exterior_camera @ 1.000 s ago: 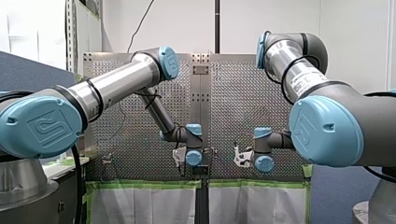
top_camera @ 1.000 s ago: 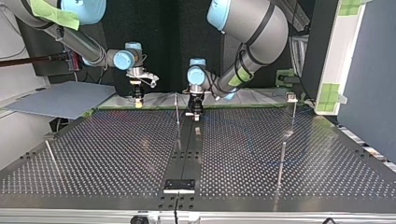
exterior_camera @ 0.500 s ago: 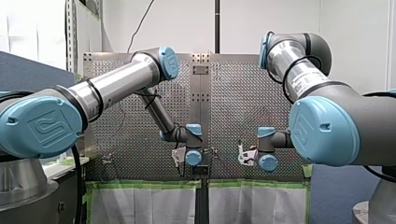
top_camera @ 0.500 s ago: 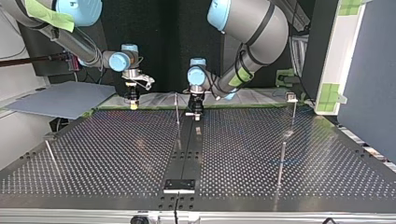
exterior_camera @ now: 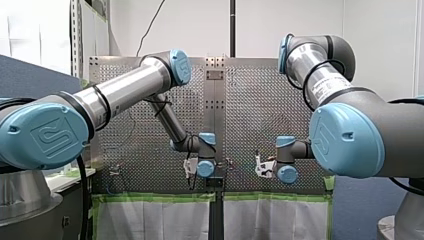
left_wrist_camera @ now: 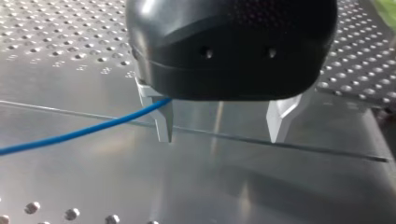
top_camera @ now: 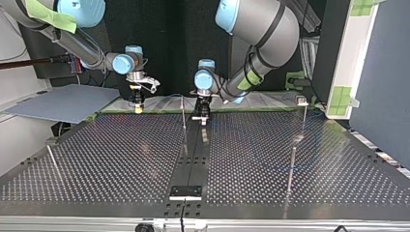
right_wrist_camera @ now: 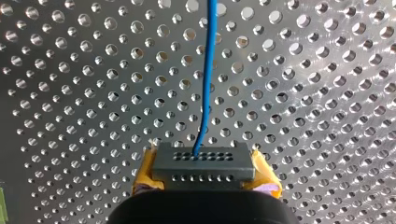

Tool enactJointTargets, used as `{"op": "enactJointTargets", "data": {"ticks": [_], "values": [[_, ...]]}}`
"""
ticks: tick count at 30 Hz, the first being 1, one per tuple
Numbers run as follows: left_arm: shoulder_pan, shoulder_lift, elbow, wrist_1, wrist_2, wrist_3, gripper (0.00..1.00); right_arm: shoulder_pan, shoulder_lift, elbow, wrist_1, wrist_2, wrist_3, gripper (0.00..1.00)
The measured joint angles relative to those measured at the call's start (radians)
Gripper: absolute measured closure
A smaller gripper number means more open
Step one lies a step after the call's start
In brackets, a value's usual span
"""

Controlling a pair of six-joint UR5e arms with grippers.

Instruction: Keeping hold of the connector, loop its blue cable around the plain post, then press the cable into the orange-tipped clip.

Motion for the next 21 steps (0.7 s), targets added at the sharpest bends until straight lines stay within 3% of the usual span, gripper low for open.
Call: {"op": "enactJointTargets", "data": {"ticks": [9,21], "values": [[-0.023,0.028,-0.027,-0.083,-0.073,0.077,0.0,0.0,0.0,0.0,0.006,-0.002,-0.001,1.0],[-0.068,0.144,-0.148,-0.056,-0.07,0.118,0.0,0.0,0.0,0.0,0.009,-0.003,0.0,1.0]]}}
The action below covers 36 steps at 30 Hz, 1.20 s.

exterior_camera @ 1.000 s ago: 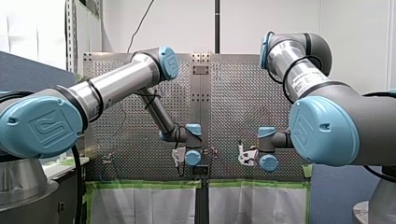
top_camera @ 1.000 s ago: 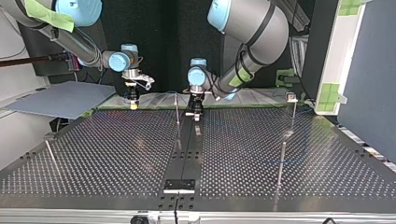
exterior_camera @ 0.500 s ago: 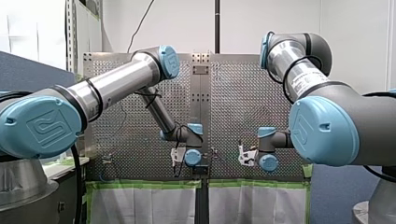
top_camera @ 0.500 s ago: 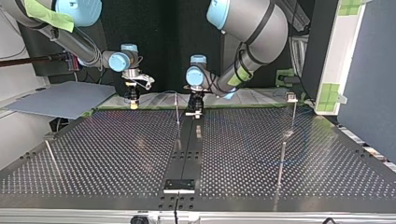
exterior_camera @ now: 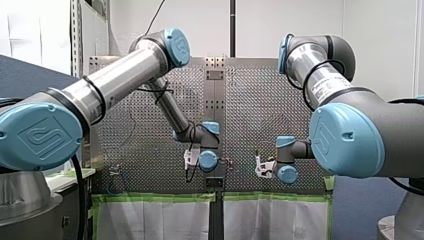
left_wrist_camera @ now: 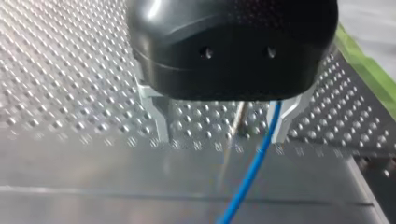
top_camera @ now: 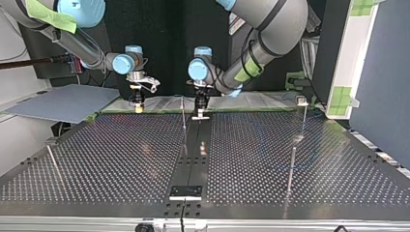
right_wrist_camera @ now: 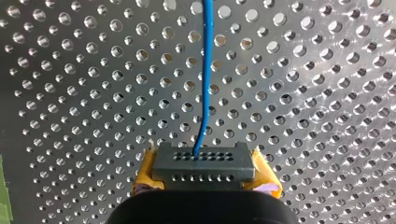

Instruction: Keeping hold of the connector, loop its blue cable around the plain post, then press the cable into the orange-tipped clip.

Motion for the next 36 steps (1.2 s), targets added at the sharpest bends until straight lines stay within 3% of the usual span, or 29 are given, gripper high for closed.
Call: {"op": "enactJointTargets", "data": {"ticks": [5,15,20,29,36], "values": [[-0.017,0.014,-0.045,0.004,-0.002,0.008,0.0,0.001,0.001,0.0,0.002,0.0,0.0,1.0],[-0.039,0.015,-0.146,-0.022,-0.048,0.051,0.0,0.003,0.001,0.0,0.004,-0.002,0.0,1.0],[-0.056,0.016,-0.185,-0.042,-0.039,0.059,0.0,0.005,0.002,0.0,0.007,-0.002,-0.002,1.0],[-0.089,0.033,-0.198,-0.041,0.006,0.057,0.0,0.013,0.011,0.0,0.017,-0.004,-0.018,1.0],[-0.09,0.07,-0.194,-0.039,0.01,0.019,0.0,0.014,0.04,0.0,0.013,-0.003,-0.022,1.0]]}}
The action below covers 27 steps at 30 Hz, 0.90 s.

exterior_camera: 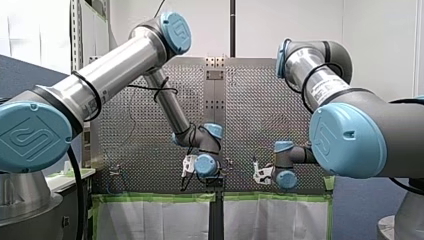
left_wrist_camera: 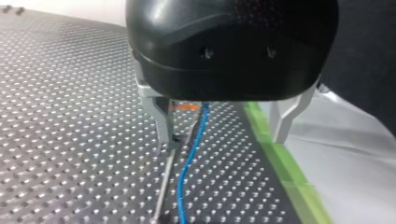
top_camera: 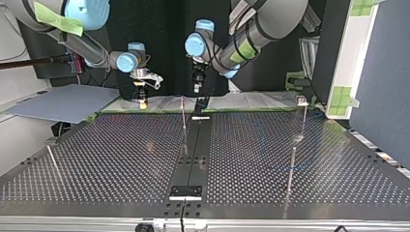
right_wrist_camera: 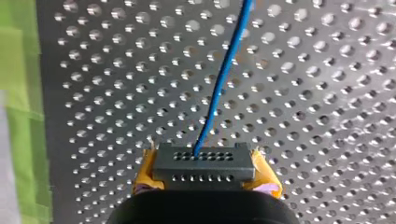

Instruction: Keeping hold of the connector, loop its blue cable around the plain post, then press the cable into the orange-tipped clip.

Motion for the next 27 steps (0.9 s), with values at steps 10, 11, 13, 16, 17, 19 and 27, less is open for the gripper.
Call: {"op": "enactJointTargets", "data": {"ticks": [10,11,13,16,17,19,27], "values": [[0.005,0.004,0.003,0.005,-0.003,-0.008,0.0,0.001,0.006,-0.001,-0.003,-0.002,0.001,1.0],[0.005,0.005,0.003,0.007,-0.003,-0.008,0.0,0.001,0.006,-0.002,-0.001,-0.002,0.0,1.0],[0.005,0.005,0.004,0.011,-0.003,-0.007,0.0,0.002,0.006,-0.004,0.001,-0.003,0.0,1.0],[0.007,0.004,0.004,0.019,-0.002,-0.008,0.0,0.003,0.007,-0.005,0.001,-0.003,-0.001,1.0],[0.007,0.004,0.004,0.023,-0.001,-0.008,0.0,0.003,0.007,-0.005,0.001,-0.003,-0.001,1.0],[0.007,0.004,0.005,0.032,0.006,-0.009,0.0,0.004,0.007,-0.005,0.002,-0.003,-0.001,1.0],[0.007,0.004,0.005,0.034,0.035,-0.013,0.0,0.006,0.007,-0.006,0.003,-0.003,-0.001,1.0]]}}
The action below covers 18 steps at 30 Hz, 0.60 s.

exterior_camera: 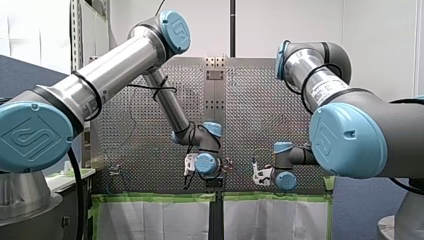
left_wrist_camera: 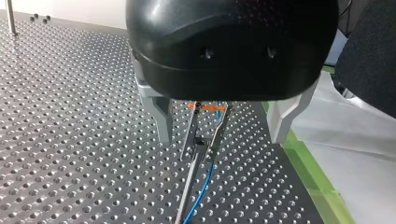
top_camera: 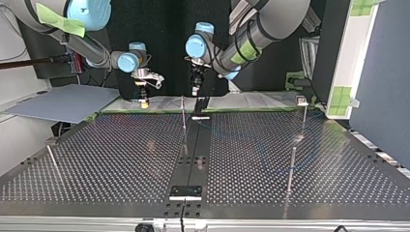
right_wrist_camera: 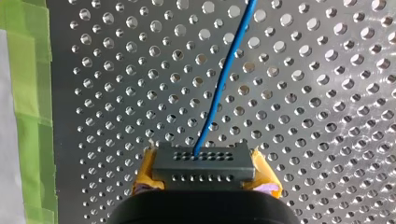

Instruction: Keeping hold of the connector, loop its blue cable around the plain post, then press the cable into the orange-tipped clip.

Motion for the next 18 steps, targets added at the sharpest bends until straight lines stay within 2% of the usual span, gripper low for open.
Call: {"op": "enactJointTargets", "data": {"ticks": [8,18], "values": [[-0.001,0.0,0.0,-0.012,-0.001,0.0,0.0,0.003,0.0,0.0,0.0,-0.004,0.001,1.0],[-0.001,0.0,-0.001,-0.011,-0.001,0.003,0.0,0.005,0.0,0.0,-0.001,-0.029,0.003,1.0]]}}
